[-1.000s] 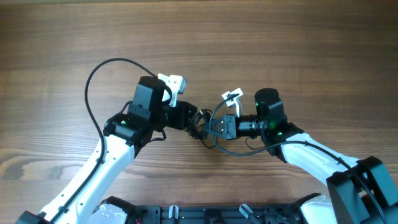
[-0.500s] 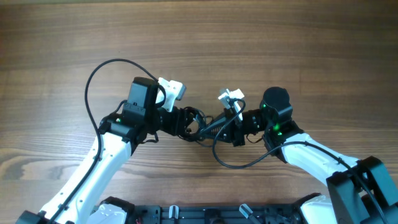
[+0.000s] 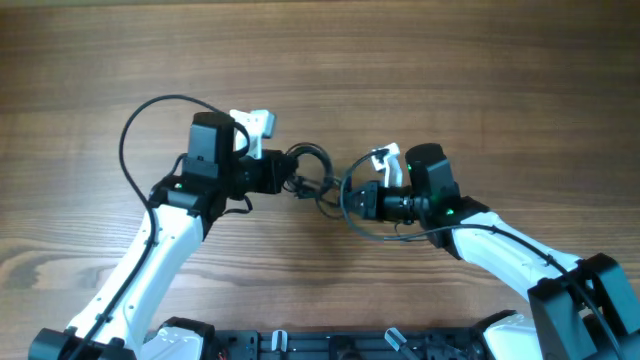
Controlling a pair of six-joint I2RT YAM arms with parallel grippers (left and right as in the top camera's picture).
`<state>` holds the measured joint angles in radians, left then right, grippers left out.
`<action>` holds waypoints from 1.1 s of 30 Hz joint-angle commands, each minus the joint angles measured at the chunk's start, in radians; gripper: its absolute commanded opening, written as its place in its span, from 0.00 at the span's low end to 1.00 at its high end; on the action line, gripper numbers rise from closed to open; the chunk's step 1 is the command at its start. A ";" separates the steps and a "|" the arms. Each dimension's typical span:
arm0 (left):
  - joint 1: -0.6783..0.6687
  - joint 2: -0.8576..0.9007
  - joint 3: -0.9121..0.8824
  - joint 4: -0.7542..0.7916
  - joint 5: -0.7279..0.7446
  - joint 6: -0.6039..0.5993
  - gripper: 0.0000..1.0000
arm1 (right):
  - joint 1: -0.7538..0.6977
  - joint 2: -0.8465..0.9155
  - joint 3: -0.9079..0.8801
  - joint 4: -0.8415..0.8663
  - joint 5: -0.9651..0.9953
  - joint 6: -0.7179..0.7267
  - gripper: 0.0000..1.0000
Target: Untangle cables
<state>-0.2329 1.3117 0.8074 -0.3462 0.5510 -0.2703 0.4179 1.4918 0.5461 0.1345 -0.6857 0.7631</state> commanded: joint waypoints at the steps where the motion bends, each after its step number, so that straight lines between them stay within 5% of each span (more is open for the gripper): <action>1: 0.074 -0.005 0.012 -0.003 -0.072 -0.137 0.04 | 0.000 0.008 -0.017 -0.069 0.218 0.108 0.05; 4: 0.108 -0.005 0.012 -0.009 -0.126 -0.237 0.04 | 0.000 0.008 -0.017 -0.069 0.219 0.109 0.08; 7: 0.113 -0.004 0.012 -0.006 -0.126 -0.262 0.04 | 0.000 0.008 -0.017 -0.075 0.232 0.141 0.34; 9: 0.113 -0.005 0.012 -0.005 -0.126 -0.262 0.04 | 0.000 0.008 -0.017 -0.076 0.241 0.160 0.82; 10: 0.113 -0.005 0.012 -0.006 -0.126 -0.261 0.04 | 0.000 0.008 -0.017 -0.076 0.240 0.160 0.96; 11: 0.113 -0.004 0.012 -0.006 -0.126 -0.259 0.04 | 0.000 0.008 -0.017 -0.074 0.238 0.152 1.00; 14: 0.113 -0.004 0.012 -0.007 -0.119 -0.208 0.04 | 0.000 0.008 -0.017 0.026 0.088 -0.038 1.00; 18: 0.113 -0.004 0.012 -0.009 0.100 0.034 0.04 | 0.000 0.008 -0.017 0.261 -0.109 -0.209 0.95; 20: 0.112 -0.004 0.012 -0.010 0.126 0.058 0.04 | 0.000 0.008 -0.017 0.334 -0.076 -0.099 0.91; 23: 0.112 -0.004 0.012 -0.009 0.139 0.057 0.04 | 0.005 0.008 -0.017 0.330 0.058 0.335 0.89; 27: 0.086 -0.005 0.012 -0.009 0.156 0.057 0.04 | 0.058 0.008 -0.017 0.325 0.194 0.727 0.57; 33: 0.018 -0.005 0.012 -0.009 0.156 0.032 0.04 | 0.137 0.008 -0.017 0.338 0.333 0.990 0.58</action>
<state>-0.1837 1.3128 0.8032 -0.3588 0.6743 -0.2405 0.5327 1.4944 0.5262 0.4660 -0.4870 1.5890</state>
